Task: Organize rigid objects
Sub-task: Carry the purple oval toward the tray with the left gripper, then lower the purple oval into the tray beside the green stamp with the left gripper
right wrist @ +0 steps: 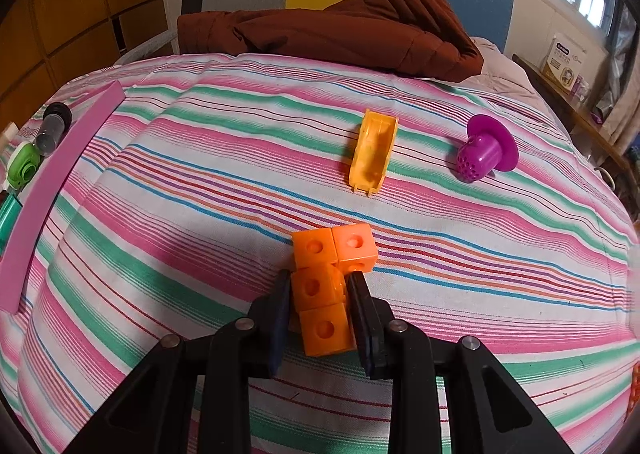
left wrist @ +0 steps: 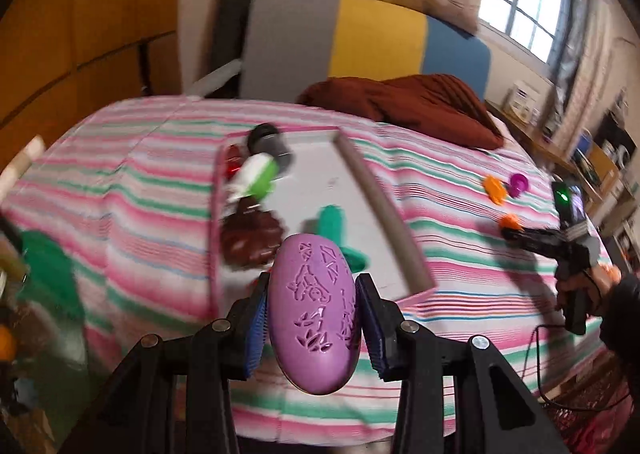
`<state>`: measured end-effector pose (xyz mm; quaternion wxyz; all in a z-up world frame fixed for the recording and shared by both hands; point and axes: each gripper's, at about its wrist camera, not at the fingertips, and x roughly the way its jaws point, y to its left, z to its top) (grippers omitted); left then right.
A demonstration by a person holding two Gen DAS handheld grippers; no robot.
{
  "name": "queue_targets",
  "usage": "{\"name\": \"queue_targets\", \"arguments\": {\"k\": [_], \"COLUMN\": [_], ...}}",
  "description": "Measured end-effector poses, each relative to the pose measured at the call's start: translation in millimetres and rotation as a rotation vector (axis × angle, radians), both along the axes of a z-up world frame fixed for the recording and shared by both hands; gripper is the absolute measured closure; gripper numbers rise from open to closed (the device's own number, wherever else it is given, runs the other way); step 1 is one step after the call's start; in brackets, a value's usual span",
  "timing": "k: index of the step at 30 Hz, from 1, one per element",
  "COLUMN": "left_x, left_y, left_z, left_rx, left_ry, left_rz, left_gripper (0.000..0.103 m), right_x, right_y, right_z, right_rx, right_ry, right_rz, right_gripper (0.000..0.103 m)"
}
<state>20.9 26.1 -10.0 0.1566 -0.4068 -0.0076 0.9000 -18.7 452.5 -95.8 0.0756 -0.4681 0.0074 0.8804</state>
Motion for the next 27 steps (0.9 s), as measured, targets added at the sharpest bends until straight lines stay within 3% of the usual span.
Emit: {"name": "queue_targets", "arguments": {"k": [10, 15, 20, 23, 27], "left_x": [-13.3, -28.6, -50.0, -60.7, -63.4], "left_y": [-33.5, -16.3, 14.0, 22.4, 10.8], "left_z": [-11.3, -7.6, -18.2, -38.9, -54.0], "left_rx": [0.018, 0.034, -0.013, -0.051, -0.046], "left_ry": [-0.045, -0.006, -0.003, -0.075, -0.117], "left_rz": [0.095, 0.052, -0.068, -0.128, -0.101], "left_gripper": [0.062, 0.062, 0.062, 0.062, 0.061], "right_x": [0.1, 0.0, 0.0, 0.3, 0.1], "right_y": [-2.1, -2.1, -2.7, -2.9, -3.3], "right_z": [0.5, 0.4, 0.6, 0.5, 0.6], "right_rx": [0.007, 0.009, 0.009, 0.013, 0.017], "right_ry": [-0.002, -0.003, -0.006, -0.006, -0.008], "right_rz": [-0.005, -0.004, -0.007, -0.004, -0.001], "right_gripper": [0.073, 0.073, 0.073, 0.073, 0.073]}}
